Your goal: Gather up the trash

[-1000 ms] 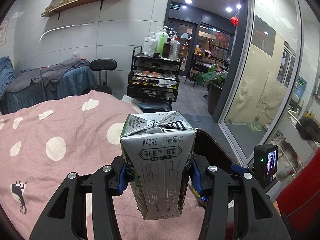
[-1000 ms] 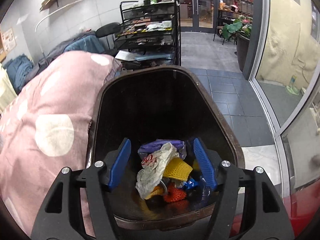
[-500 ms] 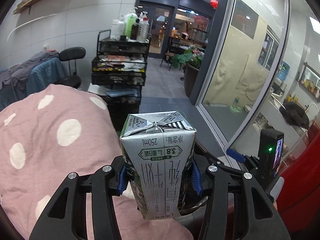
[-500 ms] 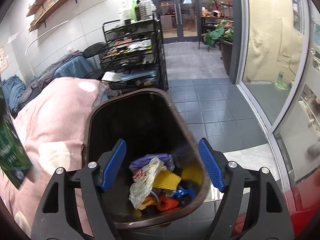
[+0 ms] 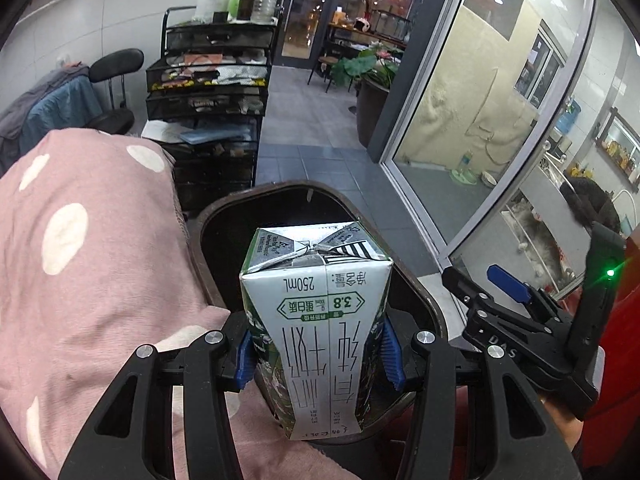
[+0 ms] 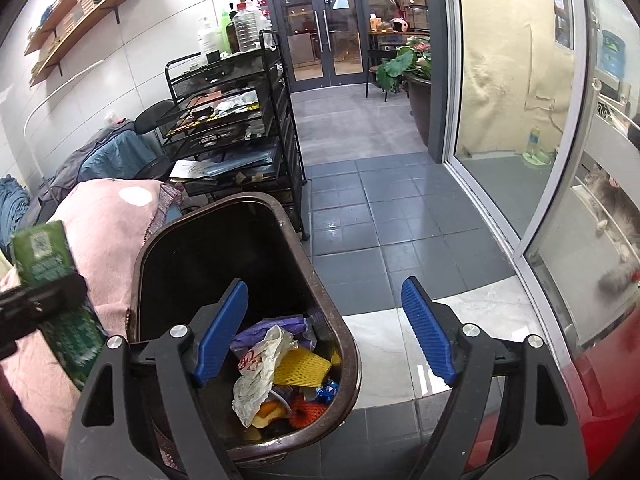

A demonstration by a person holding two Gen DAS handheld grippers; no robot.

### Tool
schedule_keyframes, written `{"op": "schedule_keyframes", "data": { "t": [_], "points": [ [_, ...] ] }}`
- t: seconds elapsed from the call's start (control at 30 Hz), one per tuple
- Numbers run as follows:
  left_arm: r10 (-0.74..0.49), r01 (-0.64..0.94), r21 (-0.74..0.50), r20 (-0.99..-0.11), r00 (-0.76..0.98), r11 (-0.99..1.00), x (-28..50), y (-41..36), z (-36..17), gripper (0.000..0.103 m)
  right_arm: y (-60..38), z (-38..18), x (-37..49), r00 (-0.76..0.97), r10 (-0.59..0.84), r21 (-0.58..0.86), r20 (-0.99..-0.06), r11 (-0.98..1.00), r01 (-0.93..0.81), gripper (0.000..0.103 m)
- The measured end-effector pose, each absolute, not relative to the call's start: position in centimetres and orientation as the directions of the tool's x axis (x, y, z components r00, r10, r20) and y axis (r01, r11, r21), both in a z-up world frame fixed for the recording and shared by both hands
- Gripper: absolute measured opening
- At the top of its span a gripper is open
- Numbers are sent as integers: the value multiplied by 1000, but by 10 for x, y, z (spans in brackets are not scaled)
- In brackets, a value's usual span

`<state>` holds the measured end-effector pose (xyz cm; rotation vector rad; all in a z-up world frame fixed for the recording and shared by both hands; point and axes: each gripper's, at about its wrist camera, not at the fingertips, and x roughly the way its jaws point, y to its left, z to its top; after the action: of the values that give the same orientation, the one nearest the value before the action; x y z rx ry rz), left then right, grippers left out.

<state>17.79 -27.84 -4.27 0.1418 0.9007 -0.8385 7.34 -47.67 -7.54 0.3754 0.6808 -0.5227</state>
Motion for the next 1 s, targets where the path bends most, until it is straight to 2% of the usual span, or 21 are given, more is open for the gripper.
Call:
{"op": "schedule_keyframes", "data": {
  "t": [0.17, 0.2, 0.23, 0.27, 0.3, 0.4, 0.7, 1.0],
  "points": [
    [-562, 699, -219, -767, 308, 681, 182, -285, -55, 50, -480, -76, 70, 655, -333, 158, -678, 805, 573, 79],
    [-557, 703, -214, -773, 303, 679, 182, -287, -57, 53, -480, -76, 70, 655, -333, 160, -678, 803, 574, 79],
    [-557, 707, -211, -774, 301, 675, 181, -288, -57, 57, -480, -76, 70, 655, -333, 161, -679, 802, 575, 79],
    [-558, 709, -208, -772, 305, 674, 182, -289, -57, 71, -481, -77, 70, 653, -333, 162, -680, 801, 577, 79],
    [-563, 709, -205, -764, 315, 675, 180, -289, -57, 80, -481, -78, 70, 652, -333, 163, -682, 800, 578, 79],
    [-565, 719, -178, -751, 343, 672, 176, -289, -55, 87, -482, -79, 69, 652, -326, 171, -685, 798, 578, 79],
    [-578, 695, -137, -678, 454, 706, 158, -256, -31, 98, -474, -76, 68, 683, -321, 187, -656, 808, 559, 87],
    [-526, 624, -45, -588, 614, 780, 131, -195, -13, 98, -442, -68, 71, 740, -315, 191, -594, 839, 510, 94]
  ]
}}
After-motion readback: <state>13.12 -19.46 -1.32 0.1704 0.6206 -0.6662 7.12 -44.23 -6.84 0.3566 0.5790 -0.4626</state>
